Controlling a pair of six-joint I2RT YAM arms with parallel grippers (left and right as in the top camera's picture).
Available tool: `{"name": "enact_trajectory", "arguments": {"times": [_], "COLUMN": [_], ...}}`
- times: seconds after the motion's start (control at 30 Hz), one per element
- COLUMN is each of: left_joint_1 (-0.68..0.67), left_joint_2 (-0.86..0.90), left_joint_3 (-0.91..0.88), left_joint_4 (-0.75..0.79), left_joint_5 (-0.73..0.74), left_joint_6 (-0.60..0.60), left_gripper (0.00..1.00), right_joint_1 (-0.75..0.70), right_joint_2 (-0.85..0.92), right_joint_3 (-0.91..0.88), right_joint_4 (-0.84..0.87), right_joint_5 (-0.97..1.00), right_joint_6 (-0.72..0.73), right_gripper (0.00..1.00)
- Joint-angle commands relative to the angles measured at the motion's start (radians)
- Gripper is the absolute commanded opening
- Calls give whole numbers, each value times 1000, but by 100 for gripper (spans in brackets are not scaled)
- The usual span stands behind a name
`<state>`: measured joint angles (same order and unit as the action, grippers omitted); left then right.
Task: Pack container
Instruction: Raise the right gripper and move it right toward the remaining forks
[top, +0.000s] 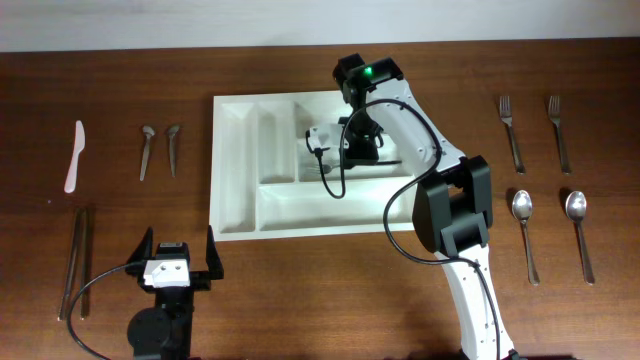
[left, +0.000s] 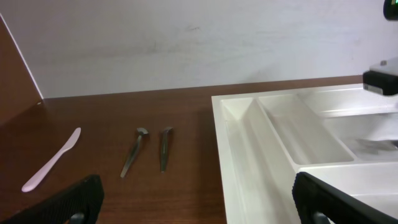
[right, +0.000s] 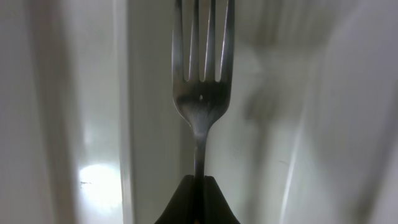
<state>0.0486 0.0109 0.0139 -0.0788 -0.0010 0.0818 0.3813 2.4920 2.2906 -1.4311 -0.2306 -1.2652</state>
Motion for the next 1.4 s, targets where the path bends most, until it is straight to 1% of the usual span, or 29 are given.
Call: {"name": "enact_trajectory", "arguments": {"times": [0.0,0.13,0.27,0.3,0.43,0.53,0.57,0.6,0.63,0.77,0.87,0.97,1.13,1.27,1.37], "left_joint_1": [6,6,6,6,6,6,6,6,6,6,6,6,6,6,6], "left_joint_2": [-5,-5,-5,-5,-5,-5,-5,-5,-5,-5,-5,-5,-5,-5,-5], "left_joint_3": [-5,-5,-5,-5,-5,-5,-5,-5,-5,-5,-5,-5,-5,-5,-5], "left_joint_4": [-3,-3,-3,-3,-3,-3,-3,-3,-3,-3,-3,-3,-3,-3,-3], "left_joint_5": [1,1,1,1,1,1,1,1,1,1,1,1,1,1,1], "left_joint_6": [-10,-10,-10,-10,-10,-10,-10,-10,-10,-10,-10,-10,-10,-10,-10], "left_gripper": [99,99,99,99,99,99,99,99,99,99,99,99,99,99,99], "right_joint_1": [-4,-4,-4,-4,-4,-4,-4,-4,-4,-5,-16,-39,-89,-131,-161], "right_joint_2": [17,17,17,17,17,15,10,3,-4,-39,-55,-61,-61,-61,-61], "right_joint_3": [-11,-11,-11,-11,-10,10,32,49,65,162,272,392,558,675,747], "right_joint_4": [1,11,11,11,17,17,13,8,7,7,6,4,-29,-110,-190], "right_joint_5": [-24,-18,-16,-16,-3,27,29,29,30,68,132,145,142,149,197], "right_joint_6": [-14,-14,-14,-14,-14,-10,-9,-8,1,88,216,321,391,449,504], "right_gripper": [4,5,20,25,36,46,70,87,99,99,98,99,99,99,99]}}
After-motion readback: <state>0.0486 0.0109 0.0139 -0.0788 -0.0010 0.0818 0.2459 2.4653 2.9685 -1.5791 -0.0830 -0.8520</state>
